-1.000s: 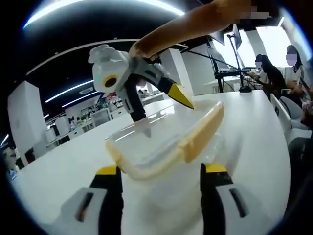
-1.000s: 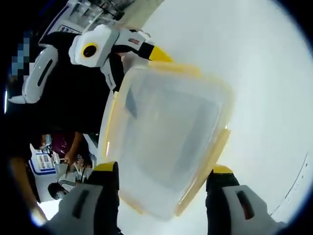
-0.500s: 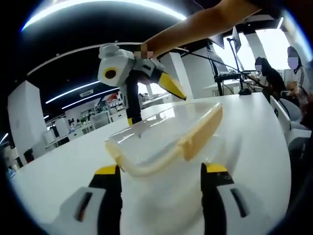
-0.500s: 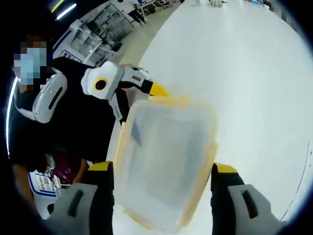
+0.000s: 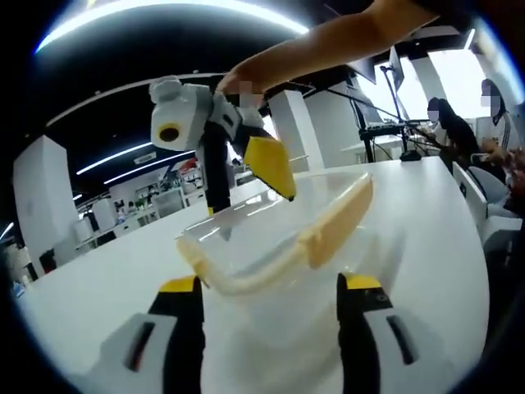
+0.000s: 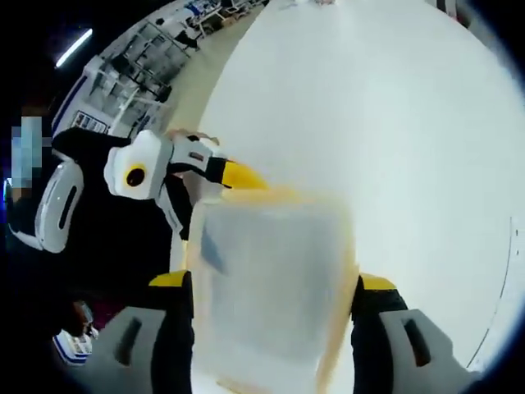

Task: Snap each plastic latch of the storage box into its locked position after aligning the lid with the box until every specified latch is closed and the lid sits flush.

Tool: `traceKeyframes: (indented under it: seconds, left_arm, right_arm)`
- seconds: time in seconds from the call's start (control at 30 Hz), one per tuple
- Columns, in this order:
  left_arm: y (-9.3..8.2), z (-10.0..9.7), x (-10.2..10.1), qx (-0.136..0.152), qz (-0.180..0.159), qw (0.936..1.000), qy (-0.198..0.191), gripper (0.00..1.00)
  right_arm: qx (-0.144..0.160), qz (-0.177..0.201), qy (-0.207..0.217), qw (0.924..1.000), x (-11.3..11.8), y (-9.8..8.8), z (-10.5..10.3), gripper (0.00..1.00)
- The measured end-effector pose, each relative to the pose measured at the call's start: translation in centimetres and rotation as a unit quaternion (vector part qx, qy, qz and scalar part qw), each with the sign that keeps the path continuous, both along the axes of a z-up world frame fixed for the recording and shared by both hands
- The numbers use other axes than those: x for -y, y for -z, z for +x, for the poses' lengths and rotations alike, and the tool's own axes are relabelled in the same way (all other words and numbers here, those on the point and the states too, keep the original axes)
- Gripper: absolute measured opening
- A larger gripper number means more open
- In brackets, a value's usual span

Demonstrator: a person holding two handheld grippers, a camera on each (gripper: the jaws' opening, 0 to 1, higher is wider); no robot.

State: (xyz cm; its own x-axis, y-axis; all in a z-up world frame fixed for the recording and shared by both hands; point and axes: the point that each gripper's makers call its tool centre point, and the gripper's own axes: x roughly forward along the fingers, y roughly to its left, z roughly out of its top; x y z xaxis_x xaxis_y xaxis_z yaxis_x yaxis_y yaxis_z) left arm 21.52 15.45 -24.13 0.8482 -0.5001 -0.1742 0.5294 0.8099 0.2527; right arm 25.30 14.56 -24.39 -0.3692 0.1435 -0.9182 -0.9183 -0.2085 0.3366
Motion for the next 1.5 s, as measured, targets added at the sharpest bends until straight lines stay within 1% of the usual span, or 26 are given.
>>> traceKeyframes:
  seconds: [0.03, 0.1, 0.13, 0.3, 0.37, 0.5, 0.6, 0.63, 0.7, 0.73, 0.83, 0.93, 0.97, 1.03, 1.1, 1.2, 1.3, 1.37, 1.47, 1.5]
  left_arm:
    - [0.0, 0.0, 0.0, 0.000, 0.000, 1.0000, 0.000, 0.64]
    - [0.0, 0.1, 0.0, -0.001, 0.001, 1.0000, -0.001, 0.64]
    - [0.0, 0.1, 0.0, 0.000, 0.001, 1.0000, -0.001, 0.64]
    - [-0.1, 0.5, 0.0, -0.003, 0.005, 1.0000, 0.003, 0.64]
    - [0.0, 0.6, 0.0, -0.005, 0.006, 1.0000, 0.002, 0.63]
    - [0.0, 0.6, -0.1, -0.001, 0.003, 1.0000, 0.002, 0.63]
    - [0.0, 0.9, -0.2, -0.006, 0.006, 1.0000, 0.002, 0.63]
    - [0.1, 1.0, -0.2, -0.003, 0.004, 1.0000, 0.005, 0.63]
    - [0.1, 1.3, -0.3, -0.011, 0.004, 0.9999, 0.006, 0.64]
    - [0.1, 1.3, -0.3, -0.012, 0.006, 0.9999, 0.008, 0.64]
    - [0.2, 1.4, -0.3, -0.013, 0.008, 0.9998, 0.011, 0.65]
    - [0.2, 1.4, -0.4, -0.014, 0.008, 0.9998, 0.012, 0.65]
    - [0.1, 1.3, -0.4, -0.016, 0.007, 0.9998, 0.011, 0.65]
    - [0.1, 1.2, -0.3, -0.017, 0.006, 0.9998, 0.012, 0.65]
    - [0.2, 1.2, -0.2, -0.018, 0.006, 0.9997, 0.015, 0.65]
    - [0.2, 1.0, -0.2, -0.018, 0.004, 0.9997, 0.017, 0.66]
    - [0.3, 0.7, -0.1, -0.009, 0.001, 0.9998, 0.016, 0.66]
    - [0.2, 0.5, 0.1, -0.012, 0.007, 0.9999, 0.008, 0.66]
    - [0.1, 0.4, 0.1, -0.016, 0.010, 0.9998, 0.001, 0.65]
    - [0.1, 0.3, 0.1, -0.016, 0.009, 0.9998, -0.001, 0.65]
  right_arm:
    - [-0.018, -0.004, 0.009, 0.9998, -0.1, -0.2, -0.7, 0.76]
    - [-0.010, -0.005, 0.007, 0.9999, 0.0, -0.2, -0.8, 0.76]
    - [-0.010, -0.005, 0.008, 0.9999, -0.3, -0.2, -0.4, 0.76]
    - [-0.008, -0.009, 0.004, 0.9999, -0.2, -0.3, -0.4, 0.74]
    - [-0.009, -0.010, 0.001, 0.9999, -0.2, -0.3, -0.4, 0.73]
    - [-0.016, -0.006, -0.009, 0.9998, -0.1, -0.2, -0.2, 0.70]
    - [-0.021, -0.008, -0.013, 0.9997, 0.0, -0.3, -0.1, 0.68]
    - [-0.023, -0.007, -0.015, 0.9996, 0.0, -0.3, -0.1, 0.67]
    - [-0.030, -0.007, -0.018, 0.9994, 0.0, -0.2, 0.1, 0.66]
    - [-0.032, -0.008, -0.021, 0.9992, 0.0, -0.3, 0.8, 0.65]
    - [-0.036, -0.014, -0.030, 0.9988, 0.0, -0.4, 1.3, 0.63]
    - [-0.040, -0.017, -0.039, 0.9983, 0.0, -0.5, 1.6, 0.62]
    - [-0.043, -0.018, -0.038, 0.9982, 0.0, -0.5, 1.8, 0.61]
    - [-0.047, -0.020, -0.036, 0.9981, 0.0, -0.4, 1.7, 0.62]
    - [-0.050, -0.015, -0.031, 0.9982, 0.1, -0.4, 1.5, 0.63]
    - [-0.046, -0.014, -0.029, 0.9984, 0.0, -0.4, 1.4, 0.66]
    - [-0.044, 0.003, -0.028, 0.9986, 0.2, -0.5, 1.4, 0.67]
    - [-0.048, 0.021, -0.024, 0.9983, -0.1, -0.6, 1.7, 0.67]
    - [-0.052, 0.026, 0.008, 0.9982, 0.3, -0.6, 1.9, 0.65]
    - [-0.048, 0.030, 0.009, 0.9983, 0.4, -0.6, 2.1, 0.66]
